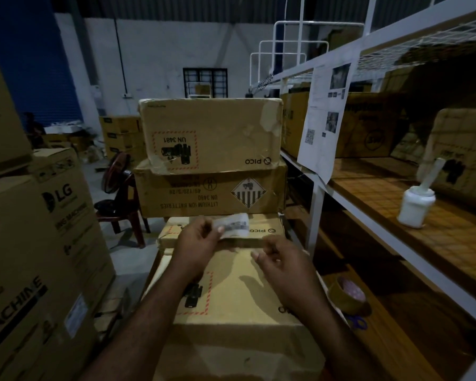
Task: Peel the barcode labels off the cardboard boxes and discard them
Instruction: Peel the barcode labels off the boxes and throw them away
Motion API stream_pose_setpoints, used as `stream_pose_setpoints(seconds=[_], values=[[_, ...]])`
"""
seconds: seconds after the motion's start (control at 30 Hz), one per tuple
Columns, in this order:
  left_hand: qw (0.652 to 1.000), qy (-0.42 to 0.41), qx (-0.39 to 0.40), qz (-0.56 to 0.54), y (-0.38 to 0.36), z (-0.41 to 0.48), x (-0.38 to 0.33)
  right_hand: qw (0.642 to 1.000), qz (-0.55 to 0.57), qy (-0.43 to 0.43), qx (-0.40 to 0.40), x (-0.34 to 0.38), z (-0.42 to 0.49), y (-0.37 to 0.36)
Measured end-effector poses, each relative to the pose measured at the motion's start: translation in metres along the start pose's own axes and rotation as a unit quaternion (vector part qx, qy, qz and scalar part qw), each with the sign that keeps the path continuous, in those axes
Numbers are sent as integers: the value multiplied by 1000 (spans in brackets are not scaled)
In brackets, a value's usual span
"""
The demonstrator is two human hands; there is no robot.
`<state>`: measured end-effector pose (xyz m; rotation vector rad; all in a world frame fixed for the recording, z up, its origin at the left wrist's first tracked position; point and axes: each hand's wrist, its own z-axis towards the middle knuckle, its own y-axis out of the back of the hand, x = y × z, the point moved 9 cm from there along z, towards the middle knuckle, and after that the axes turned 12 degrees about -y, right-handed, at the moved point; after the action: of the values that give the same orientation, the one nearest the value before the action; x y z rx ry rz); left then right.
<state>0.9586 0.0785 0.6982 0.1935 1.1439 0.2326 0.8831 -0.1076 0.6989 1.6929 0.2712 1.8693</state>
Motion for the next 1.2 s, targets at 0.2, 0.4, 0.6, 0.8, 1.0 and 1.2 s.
stream_pose_setpoints(seconds=[0.2,0.4,0.6,0.8,1.0,1.2], values=[[991,20,16,135,-4,4,17,910,-384,25,155,-5,-35,-43],[993,19,5,120,-5,11,23,911,-389,-20,139,-4,6,-59],[992,15,-31,119,1,13,21,906,-370,87,187,21,-60,-78],[995,13,-18,102,-1,15,23,906,-408,-46,106,-14,-6,-35],[993,3,-15,113,-3,14,18,898,-417,51,129,14,-42,-70],[994,2,-13,106,-1,15,19,898,-429,-36,94,-13,6,-56]])
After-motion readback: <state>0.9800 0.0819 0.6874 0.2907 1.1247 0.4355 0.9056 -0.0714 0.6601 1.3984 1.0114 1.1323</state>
